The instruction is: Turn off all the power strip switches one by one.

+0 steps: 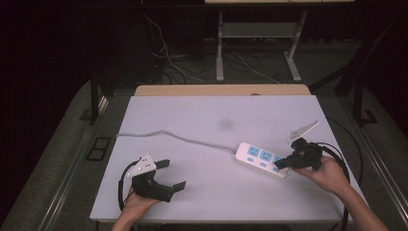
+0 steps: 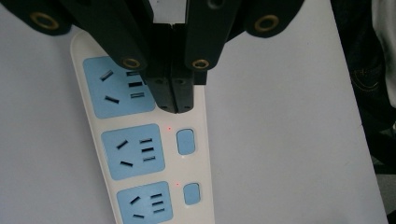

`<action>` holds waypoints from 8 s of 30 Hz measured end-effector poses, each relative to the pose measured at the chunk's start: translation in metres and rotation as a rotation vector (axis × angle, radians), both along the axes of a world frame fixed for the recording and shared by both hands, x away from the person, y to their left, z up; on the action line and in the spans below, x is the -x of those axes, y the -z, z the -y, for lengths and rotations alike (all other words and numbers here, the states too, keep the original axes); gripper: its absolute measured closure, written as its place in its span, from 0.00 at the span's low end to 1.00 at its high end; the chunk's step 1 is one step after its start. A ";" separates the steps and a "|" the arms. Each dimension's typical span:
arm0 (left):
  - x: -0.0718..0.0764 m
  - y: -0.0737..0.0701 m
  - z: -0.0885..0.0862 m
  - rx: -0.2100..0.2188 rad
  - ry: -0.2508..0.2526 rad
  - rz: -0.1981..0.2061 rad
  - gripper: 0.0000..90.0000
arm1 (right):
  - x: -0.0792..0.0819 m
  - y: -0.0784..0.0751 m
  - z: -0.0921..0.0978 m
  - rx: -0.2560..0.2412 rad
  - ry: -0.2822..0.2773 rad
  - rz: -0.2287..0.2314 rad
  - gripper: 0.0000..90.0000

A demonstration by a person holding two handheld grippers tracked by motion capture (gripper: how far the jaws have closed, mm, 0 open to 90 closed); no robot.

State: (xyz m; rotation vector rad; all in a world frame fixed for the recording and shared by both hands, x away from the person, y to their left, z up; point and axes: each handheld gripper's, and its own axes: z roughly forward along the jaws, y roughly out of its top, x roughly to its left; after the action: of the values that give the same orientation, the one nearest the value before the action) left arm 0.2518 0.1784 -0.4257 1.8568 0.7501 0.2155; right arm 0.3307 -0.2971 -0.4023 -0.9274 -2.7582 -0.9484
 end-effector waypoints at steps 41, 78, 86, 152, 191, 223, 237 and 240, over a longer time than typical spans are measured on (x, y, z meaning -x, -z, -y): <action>0.000 -0.001 -0.003 0.009 -0.015 0.004 0.00 | 0.006 0.015 0.003 -0.061 0.033 0.016 1.00; 0.000 0.000 -0.004 0.002 -0.010 0.001 0.00 | 0.002 0.014 0.005 -0.094 0.035 -0.018 1.00; 0.000 0.000 -0.003 -0.001 -0.008 -0.001 0.00 | 0.003 0.007 -0.004 -0.032 0.017 -0.002 1.00; 0.000 0.000 -0.004 0.003 -0.004 0.001 0.00 | -0.021 -0.001 -0.046 0.018 -0.029 -0.002 1.00; 0.000 0.000 -0.001 -0.004 0.003 -0.002 0.00 | -0.014 0.012 -0.040 -0.011 -0.008 0.030 1.00; 0.000 0.001 -0.002 -0.007 0.001 -0.004 0.00 | -0.015 0.010 -0.039 -0.042 0.007 0.015 1.00; 0.000 0.001 -0.003 -0.008 -0.001 -0.003 0.00 | -0.018 0.000 -0.053 0.029 -0.019 0.021 1.00; 0.000 0.000 -0.004 -0.009 -0.002 -0.002 0.00 | -0.019 -0.003 -0.055 0.031 -0.023 0.026 1.00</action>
State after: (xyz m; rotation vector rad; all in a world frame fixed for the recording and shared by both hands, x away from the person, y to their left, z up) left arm 0.2523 0.1821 -0.4261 1.8644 0.7536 0.2190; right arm 0.3493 -0.2416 -0.3988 -0.8917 -2.8069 -0.9238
